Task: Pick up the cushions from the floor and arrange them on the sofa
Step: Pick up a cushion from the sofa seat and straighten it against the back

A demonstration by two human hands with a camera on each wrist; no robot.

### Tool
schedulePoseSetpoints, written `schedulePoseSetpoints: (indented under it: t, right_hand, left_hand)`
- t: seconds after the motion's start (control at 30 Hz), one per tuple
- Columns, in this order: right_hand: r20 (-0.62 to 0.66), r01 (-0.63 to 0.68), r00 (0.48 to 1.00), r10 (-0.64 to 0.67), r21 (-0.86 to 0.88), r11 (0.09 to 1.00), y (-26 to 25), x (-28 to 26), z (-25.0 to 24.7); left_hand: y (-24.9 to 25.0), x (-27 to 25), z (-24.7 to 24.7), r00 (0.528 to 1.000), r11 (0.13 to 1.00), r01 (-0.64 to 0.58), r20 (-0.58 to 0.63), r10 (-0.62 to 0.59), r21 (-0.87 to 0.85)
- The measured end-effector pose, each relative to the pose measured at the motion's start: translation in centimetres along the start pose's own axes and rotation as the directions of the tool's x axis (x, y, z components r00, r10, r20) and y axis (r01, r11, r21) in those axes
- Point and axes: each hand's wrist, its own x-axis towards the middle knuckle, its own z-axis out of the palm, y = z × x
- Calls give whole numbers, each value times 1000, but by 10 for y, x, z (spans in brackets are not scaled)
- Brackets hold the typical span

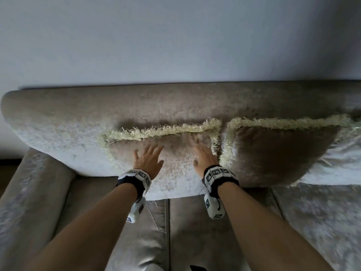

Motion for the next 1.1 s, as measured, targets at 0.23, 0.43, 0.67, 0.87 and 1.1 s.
schedulePoseSetpoints:
  t: [0.23,0.43,0.67,0.87,1.1]
  right_hand:
    - [201,177,970,-134,-212,961,-8,-21,44]
    - [196,199,971,-135,-358,912,-43,2,89]
    - [7,264,957,-292,-446,855,-12,47,121]
    - [-226,-171,969,101,-314,934,73,43,135]
    - [-273,8,960,-59,-186,983,52,-15,161]
  left_hand:
    - [29,-18,43,990,994,-98,107,93,38]
    - [22,-11,79,997,996,-32,-61,38,88]
    - [-60,29,110,924,945,-187,-277,261,267]
    - [-114,22,149,933,971,8,-350,77,237]
    - [-56,-25,192,912,960,223,-311,-267,-171]
